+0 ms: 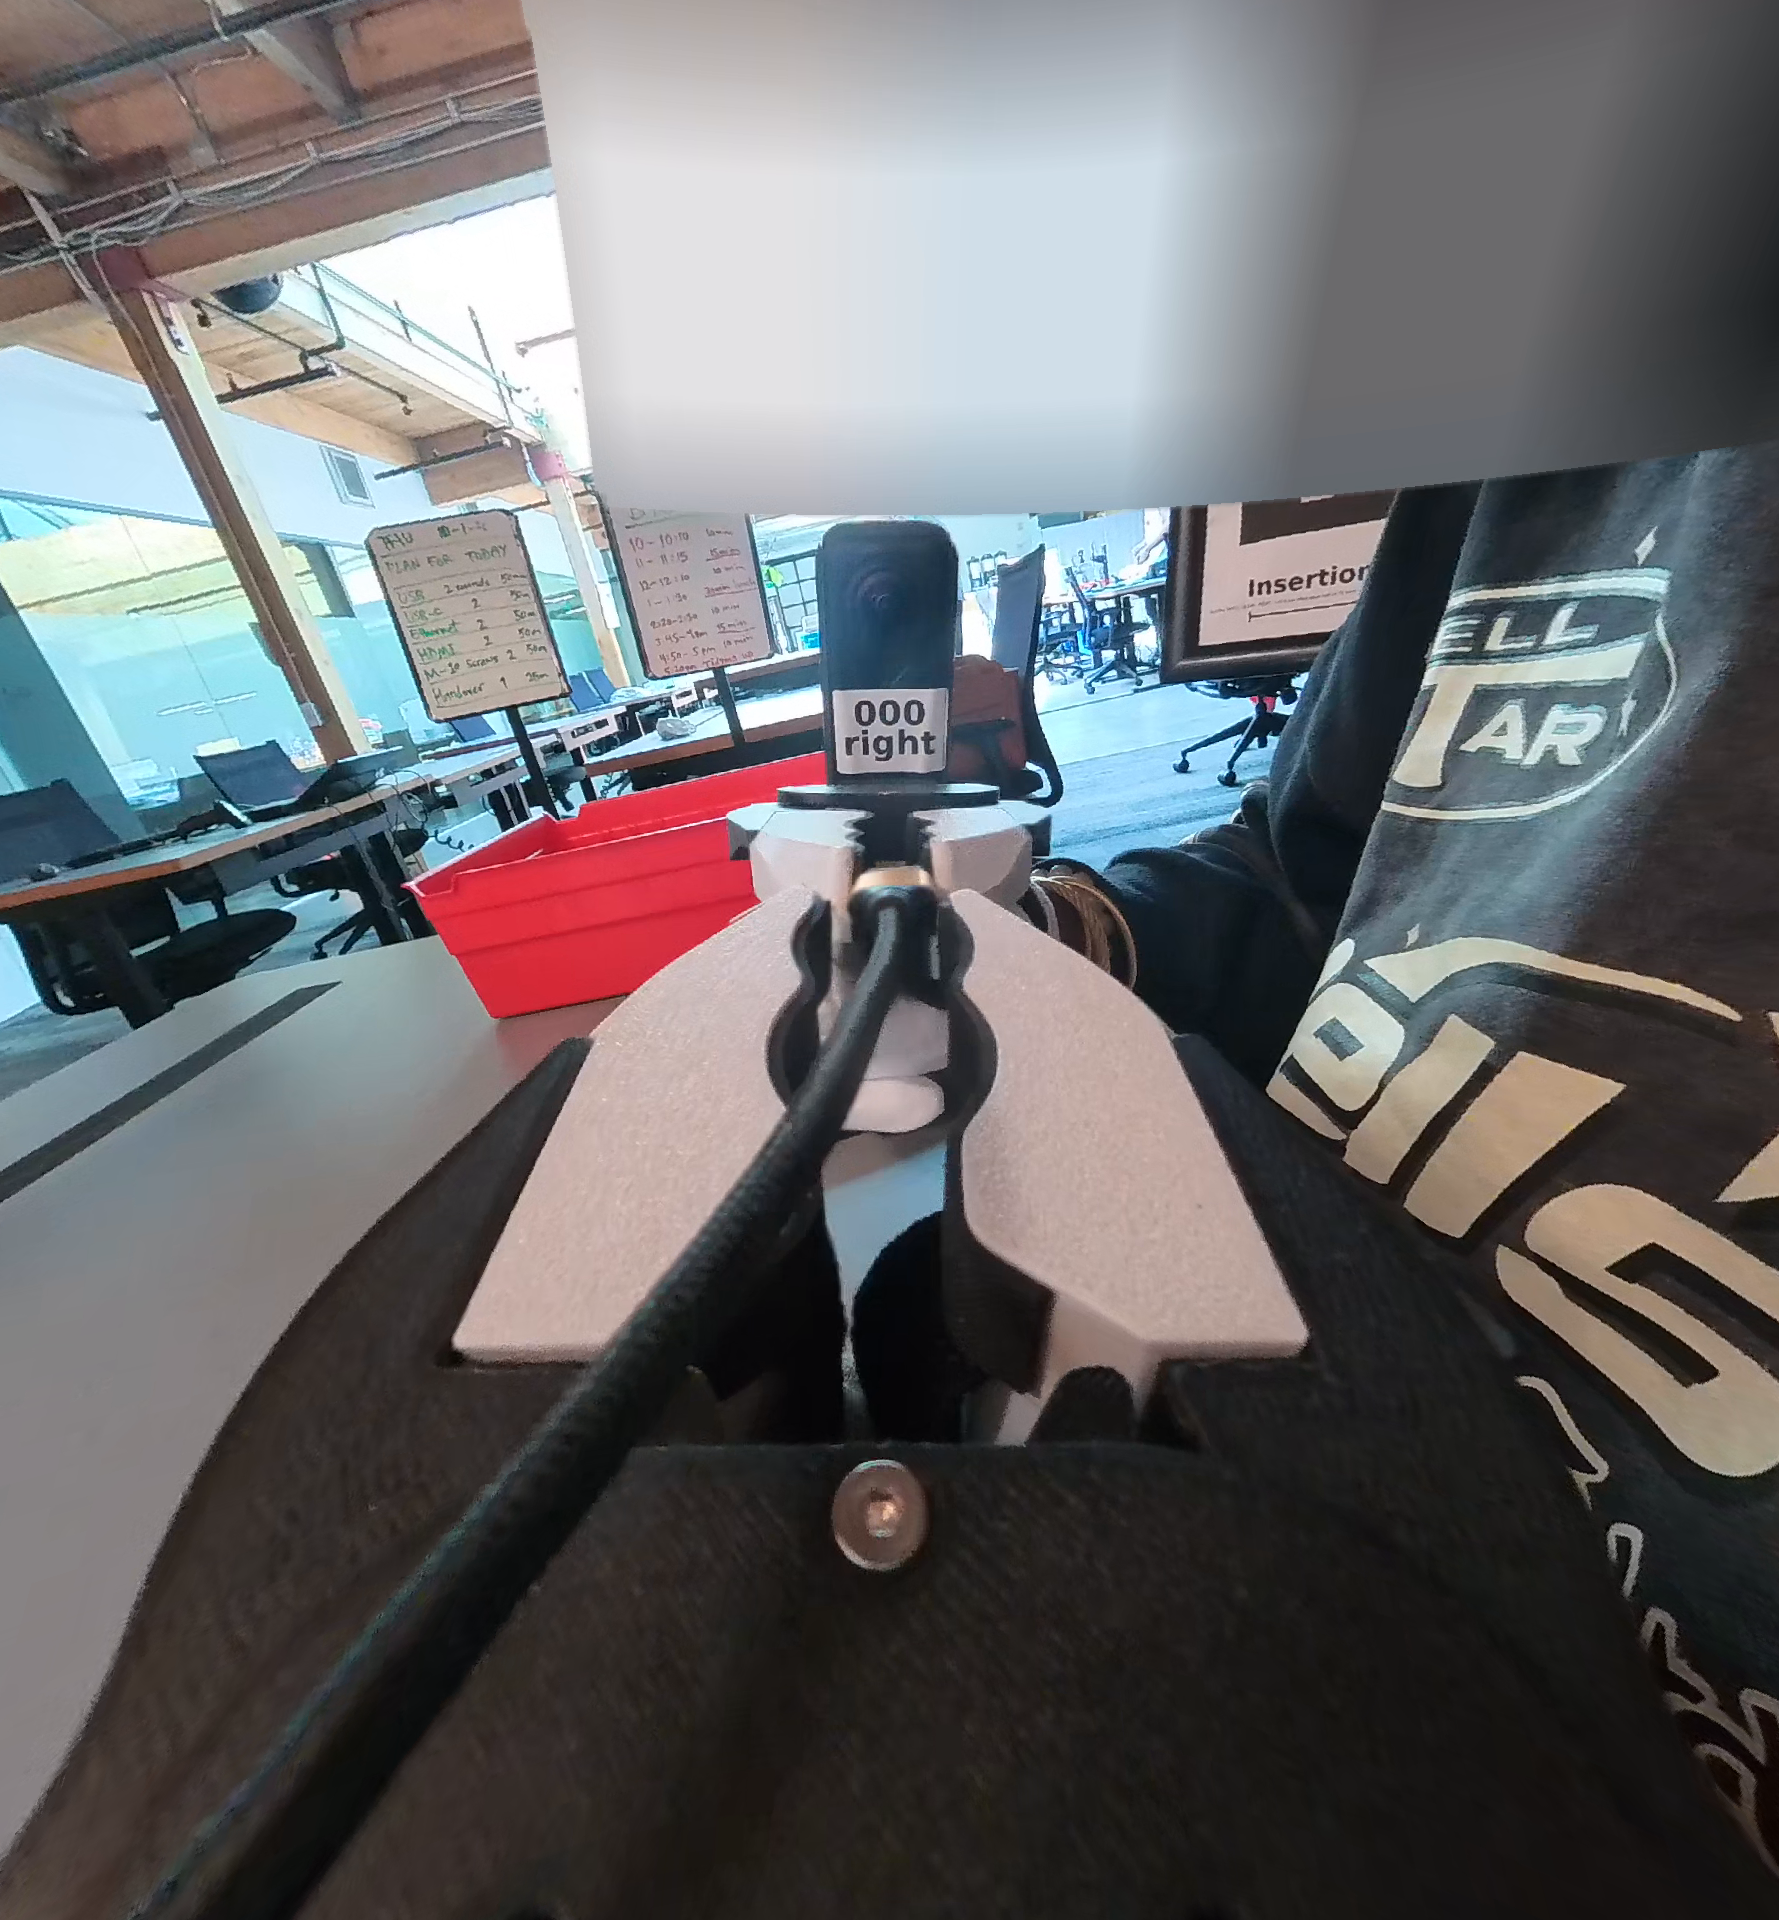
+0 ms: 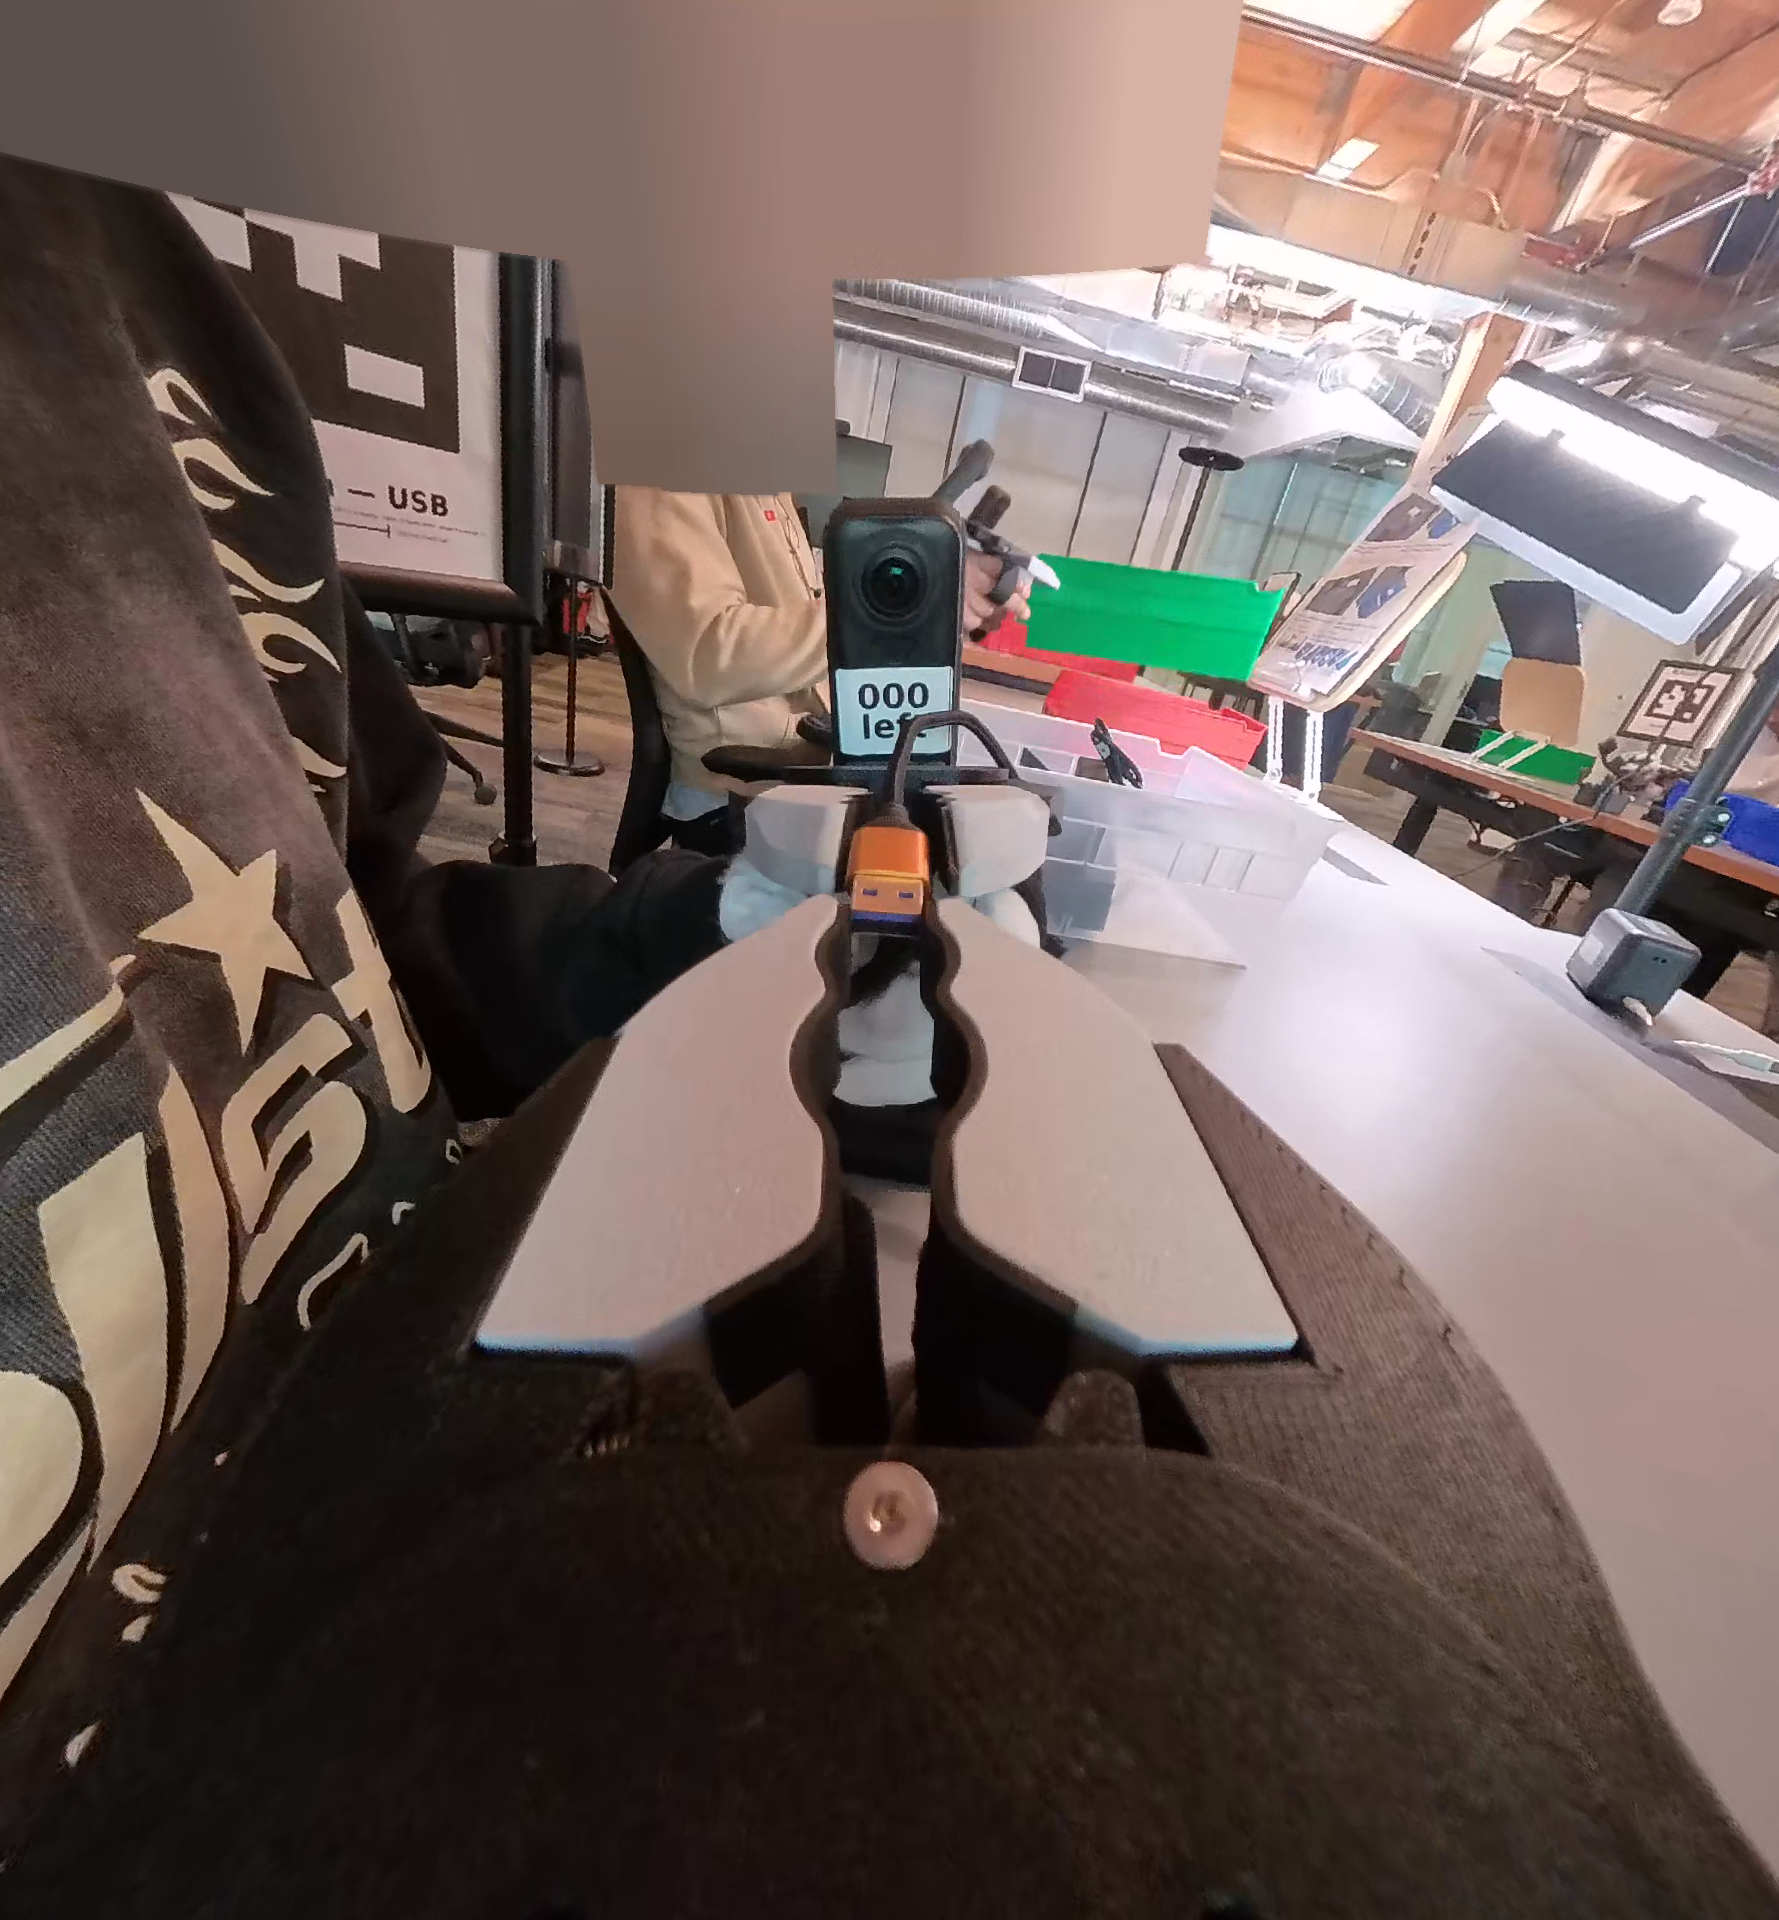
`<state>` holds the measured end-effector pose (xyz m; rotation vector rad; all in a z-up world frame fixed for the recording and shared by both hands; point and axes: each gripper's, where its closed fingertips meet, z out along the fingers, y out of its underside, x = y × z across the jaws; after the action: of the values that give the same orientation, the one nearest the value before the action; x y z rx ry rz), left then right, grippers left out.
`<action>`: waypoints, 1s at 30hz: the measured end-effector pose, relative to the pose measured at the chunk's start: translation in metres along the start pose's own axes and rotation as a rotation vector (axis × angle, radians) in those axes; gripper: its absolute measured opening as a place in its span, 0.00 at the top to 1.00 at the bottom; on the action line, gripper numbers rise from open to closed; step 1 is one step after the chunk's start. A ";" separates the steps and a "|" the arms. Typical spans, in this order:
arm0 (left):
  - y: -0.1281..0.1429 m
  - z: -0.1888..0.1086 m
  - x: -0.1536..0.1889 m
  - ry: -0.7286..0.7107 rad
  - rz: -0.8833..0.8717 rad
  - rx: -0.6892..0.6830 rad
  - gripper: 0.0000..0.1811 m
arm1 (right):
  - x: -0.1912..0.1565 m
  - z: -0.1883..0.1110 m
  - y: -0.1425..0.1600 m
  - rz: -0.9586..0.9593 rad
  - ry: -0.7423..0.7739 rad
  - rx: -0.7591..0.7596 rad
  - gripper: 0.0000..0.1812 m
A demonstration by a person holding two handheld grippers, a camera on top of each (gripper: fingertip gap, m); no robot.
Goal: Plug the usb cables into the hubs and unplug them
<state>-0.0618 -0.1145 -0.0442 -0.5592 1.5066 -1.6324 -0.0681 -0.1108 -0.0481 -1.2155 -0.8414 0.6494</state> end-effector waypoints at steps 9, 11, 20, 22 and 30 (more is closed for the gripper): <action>0.004 -0.001 -0.003 -0.020 0.001 -0.032 0.92 | 0.008 -0.012 0.012 -0.033 0.001 -0.172 0.89; 0.004 -0.003 -0.009 -0.048 -0.015 -0.025 0.92 | 0.026 -0.035 0.018 -0.060 0.068 -0.324 0.77; 0.006 -0.006 -0.019 -0.104 -0.048 -0.030 0.92 | 0.061 -0.131 0.097 0.112 0.261 -0.931 0.61; 0.006 -0.006 -0.020 -0.108 -0.051 -0.032 0.92 | 0.062 -0.129 0.113 0.173 0.262 -0.967 0.63; 0.009 -0.006 -0.022 -0.123 -0.062 -0.043 0.92 | 0.076 -0.123 0.137 0.196 0.353 -1.064 0.77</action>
<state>-0.0518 -0.0924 -0.0489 -0.7232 1.4491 -1.5855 0.0775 -0.0822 -0.1814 -2.3113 -0.7728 0.0734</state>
